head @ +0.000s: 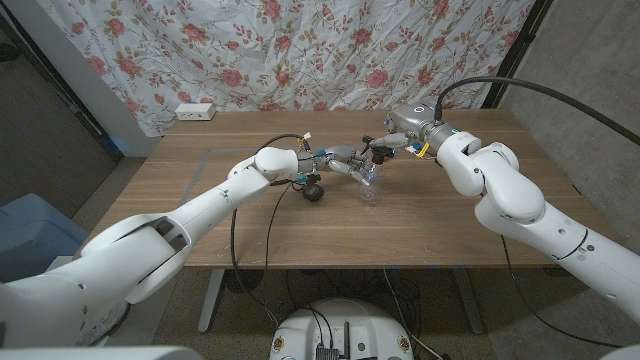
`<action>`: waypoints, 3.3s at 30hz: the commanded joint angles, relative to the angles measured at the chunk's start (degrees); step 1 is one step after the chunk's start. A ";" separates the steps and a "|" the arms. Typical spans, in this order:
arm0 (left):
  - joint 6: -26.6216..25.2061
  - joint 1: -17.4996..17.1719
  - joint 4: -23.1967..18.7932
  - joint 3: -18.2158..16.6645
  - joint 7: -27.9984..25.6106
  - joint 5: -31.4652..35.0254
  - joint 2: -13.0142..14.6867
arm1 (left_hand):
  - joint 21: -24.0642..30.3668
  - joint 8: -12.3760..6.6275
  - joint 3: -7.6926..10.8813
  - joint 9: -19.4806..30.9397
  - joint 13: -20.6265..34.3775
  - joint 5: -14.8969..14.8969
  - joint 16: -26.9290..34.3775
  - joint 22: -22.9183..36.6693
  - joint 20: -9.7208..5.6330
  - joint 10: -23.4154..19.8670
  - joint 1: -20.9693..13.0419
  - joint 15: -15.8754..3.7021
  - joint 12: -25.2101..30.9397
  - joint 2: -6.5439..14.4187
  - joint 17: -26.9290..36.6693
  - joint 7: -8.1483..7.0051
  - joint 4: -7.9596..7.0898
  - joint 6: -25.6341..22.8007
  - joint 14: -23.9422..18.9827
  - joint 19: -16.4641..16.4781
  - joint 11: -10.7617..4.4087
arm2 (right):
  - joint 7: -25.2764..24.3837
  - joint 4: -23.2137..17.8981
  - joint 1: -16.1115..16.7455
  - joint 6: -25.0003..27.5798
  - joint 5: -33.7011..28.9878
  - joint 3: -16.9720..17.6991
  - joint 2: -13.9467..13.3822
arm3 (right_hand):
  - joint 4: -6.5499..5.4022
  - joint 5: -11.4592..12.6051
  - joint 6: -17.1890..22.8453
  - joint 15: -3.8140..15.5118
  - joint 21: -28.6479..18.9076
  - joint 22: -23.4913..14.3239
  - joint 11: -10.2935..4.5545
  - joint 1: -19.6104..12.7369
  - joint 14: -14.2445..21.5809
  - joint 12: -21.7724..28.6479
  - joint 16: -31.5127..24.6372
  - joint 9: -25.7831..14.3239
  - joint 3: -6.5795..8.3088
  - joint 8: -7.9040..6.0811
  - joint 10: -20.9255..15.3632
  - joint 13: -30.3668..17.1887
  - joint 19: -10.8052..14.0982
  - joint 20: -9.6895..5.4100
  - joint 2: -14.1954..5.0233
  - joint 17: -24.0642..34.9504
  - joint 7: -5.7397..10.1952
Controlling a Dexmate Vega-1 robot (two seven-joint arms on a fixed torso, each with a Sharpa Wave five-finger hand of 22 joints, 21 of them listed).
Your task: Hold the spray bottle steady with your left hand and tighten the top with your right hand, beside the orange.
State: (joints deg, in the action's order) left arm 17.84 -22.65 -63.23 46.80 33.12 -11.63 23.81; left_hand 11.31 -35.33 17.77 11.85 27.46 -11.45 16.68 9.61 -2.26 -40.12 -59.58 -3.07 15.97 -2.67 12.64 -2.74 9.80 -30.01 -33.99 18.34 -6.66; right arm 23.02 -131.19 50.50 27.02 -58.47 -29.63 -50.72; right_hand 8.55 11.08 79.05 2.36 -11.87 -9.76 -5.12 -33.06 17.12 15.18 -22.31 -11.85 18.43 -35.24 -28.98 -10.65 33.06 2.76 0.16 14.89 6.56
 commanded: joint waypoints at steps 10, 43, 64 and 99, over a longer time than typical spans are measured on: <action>-0.43 -0.75 -0.84 -0.58 -0.82 -0.34 0.80 | -0.28 -9.51 0.88 0.26 0.41 -0.21 -0.20 0.17 -3.72 -1.76 0.30 -7.13 0.07 7.50 0.12 0.05 -0.30 -2.96 -0.45 0.29 -1.35 | 2.17 -2.45 -0.49 -0.01 0.68 2.33 -0.94 | -0.48 -0.22 -2.91 0.78 0.52 -0.21 0.33 1.91 -0.18 -1.01 0.15 -0.53 -1.20 0.35 0.56 -0.24 -0.35 0.95 1.15 0.06 -0.22; 0.04 -1.08 -0.61 -0.95 -1.37 -0.60 0.84 | -0.31 -9.68 0.67 0.24 0.46 -0.16 -0.37 0.17 -3.67 -1.75 0.66 -7.15 -0.23 7.42 0.15 0.04 -0.37 -2.92 -0.47 0.19 -1.24 | 3.78 -1.94 -2.61 -3.76 8.62 4.17 -4.21 | -3.11 0.41 -21.91 -4.03 1.26 -0.19 5.08 12.48 -6.25 -4.37 4.03 0.89 -5.52 11.49 8.34 -0.71 -4.16 4.71 3.59 0.42 -2.21; 0.17 -0.54 0.20 -0.86 -1.20 -0.52 0.47 | -0.31 -9.73 0.86 0.21 0.49 -0.18 -0.57 0.18 -3.57 -1.65 0.90 -7.10 -0.45 7.73 0.17 0.20 -0.45 -2.77 -0.48 0.17 -1.17 | 7.42 0.30 -6.38 -4.96 13.47 1.70 -5.06 | -2.54 1.08 -38.77 -7.88 1.59 -0.04 6.91 15.11 -13.26 -4.71 7.83 0.08 -6.51 20.05 17.38 -0.83 -9.83 6.63 3.27 0.47 -4.59; -0.36 -1.39 -1.22 -0.91 -1.72 -0.62 0.85 | -0.27 -9.89 1.04 0.18 0.54 -0.17 -0.83 0.18 -3.49 -1.83 1.31 -6.99 -0.66 7.85 0.30 0.39 -0.42 -2.76 -0.55 0.24 -1.16 | 5.64 0.37 -6.46 -1.11 13.05 -1.38 -4.15 | 0.79 1.02 -29.95 -6.09 0.99 0.05 5.17 5.16 -11.21 -2.90 7.55 -1.68 -2.74 15.31 16.24 -0.78 -10.44 5.81 2.37 -0.13 -2.39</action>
State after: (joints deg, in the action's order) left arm 17.98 -23.68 -63.57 45.93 31.65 -12.26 24.35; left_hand 10.95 -35.33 17.89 11.85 27.77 -11.10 15.87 9.61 -2.26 -40.11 -59.58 -3.08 15.24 -2.67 12.64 -2.75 9.90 -30.02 -33.99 18.35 -6.67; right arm 30.15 -130.33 43.38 24.16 -43.90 -30.13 -55.58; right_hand 9.63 12.47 47.50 -3.96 -10.61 -9.60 0.21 -27.16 5.05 11.90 -14.31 -13.46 15.29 -19.21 -11.80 -11.33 22.40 8.89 2.40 14.62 3.86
